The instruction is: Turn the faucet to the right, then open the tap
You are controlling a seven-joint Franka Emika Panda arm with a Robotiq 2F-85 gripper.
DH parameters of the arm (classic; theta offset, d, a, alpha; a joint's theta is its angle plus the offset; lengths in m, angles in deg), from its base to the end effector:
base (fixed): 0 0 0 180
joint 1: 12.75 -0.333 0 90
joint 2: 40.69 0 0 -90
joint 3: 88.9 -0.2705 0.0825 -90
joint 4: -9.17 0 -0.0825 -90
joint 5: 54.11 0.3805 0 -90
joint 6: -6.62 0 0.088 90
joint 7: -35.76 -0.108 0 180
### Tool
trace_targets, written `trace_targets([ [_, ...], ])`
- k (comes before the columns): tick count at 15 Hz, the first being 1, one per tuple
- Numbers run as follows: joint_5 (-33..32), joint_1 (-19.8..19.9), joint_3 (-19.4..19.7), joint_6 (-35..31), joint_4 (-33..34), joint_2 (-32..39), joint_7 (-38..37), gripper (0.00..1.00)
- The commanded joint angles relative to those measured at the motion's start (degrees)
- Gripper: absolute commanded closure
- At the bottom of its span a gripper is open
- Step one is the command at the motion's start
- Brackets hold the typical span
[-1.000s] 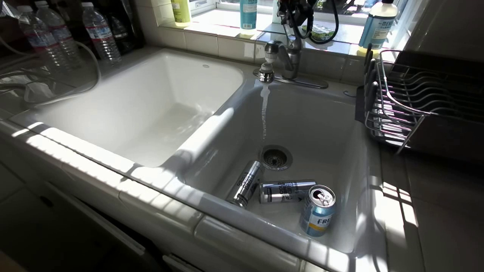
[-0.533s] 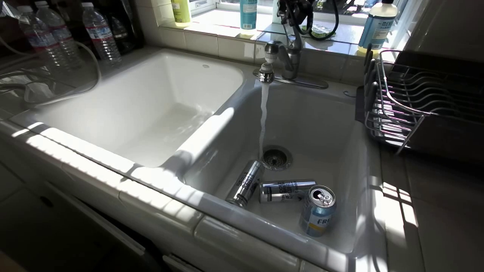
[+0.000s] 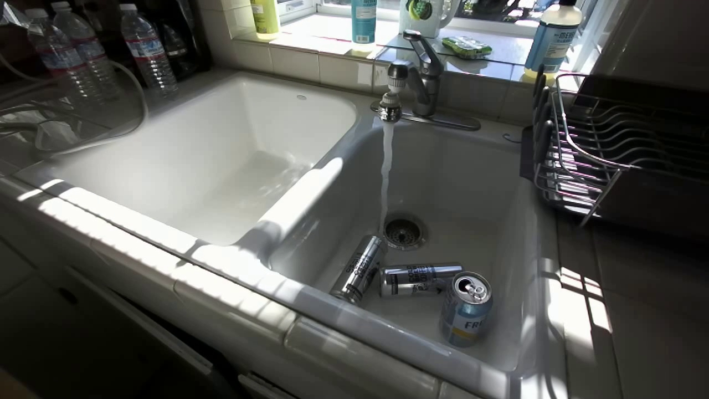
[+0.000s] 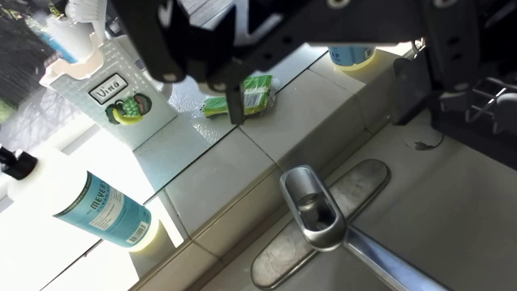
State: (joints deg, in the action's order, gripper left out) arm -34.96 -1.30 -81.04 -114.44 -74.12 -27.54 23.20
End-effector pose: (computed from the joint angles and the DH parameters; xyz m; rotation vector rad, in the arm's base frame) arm 0.6254 -0.1928 0.5588 -2.6589 0.9051 -0.6386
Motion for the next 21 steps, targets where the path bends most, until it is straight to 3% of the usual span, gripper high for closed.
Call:
trace_targets([
  [1,-7.2,-1.1,0.6,9.6,1.2,-3.0,-0.8,0.0],
  [5,-13.4,-2.2,-0.6,20.8,-0.7,-7.7,1.9,0.0],
  [9,-22.6,-4.5,-1.9,25.7,-5.7,-13.6,5.4,0.0],
  [16,-34.0,-6.3,-3.8,18.9,-20.2,-25.1,11.5,0.0],
  [21,-33.6,-6.3,-4.3,7.6,-31.0,-32.3,8.1,0.0],
])
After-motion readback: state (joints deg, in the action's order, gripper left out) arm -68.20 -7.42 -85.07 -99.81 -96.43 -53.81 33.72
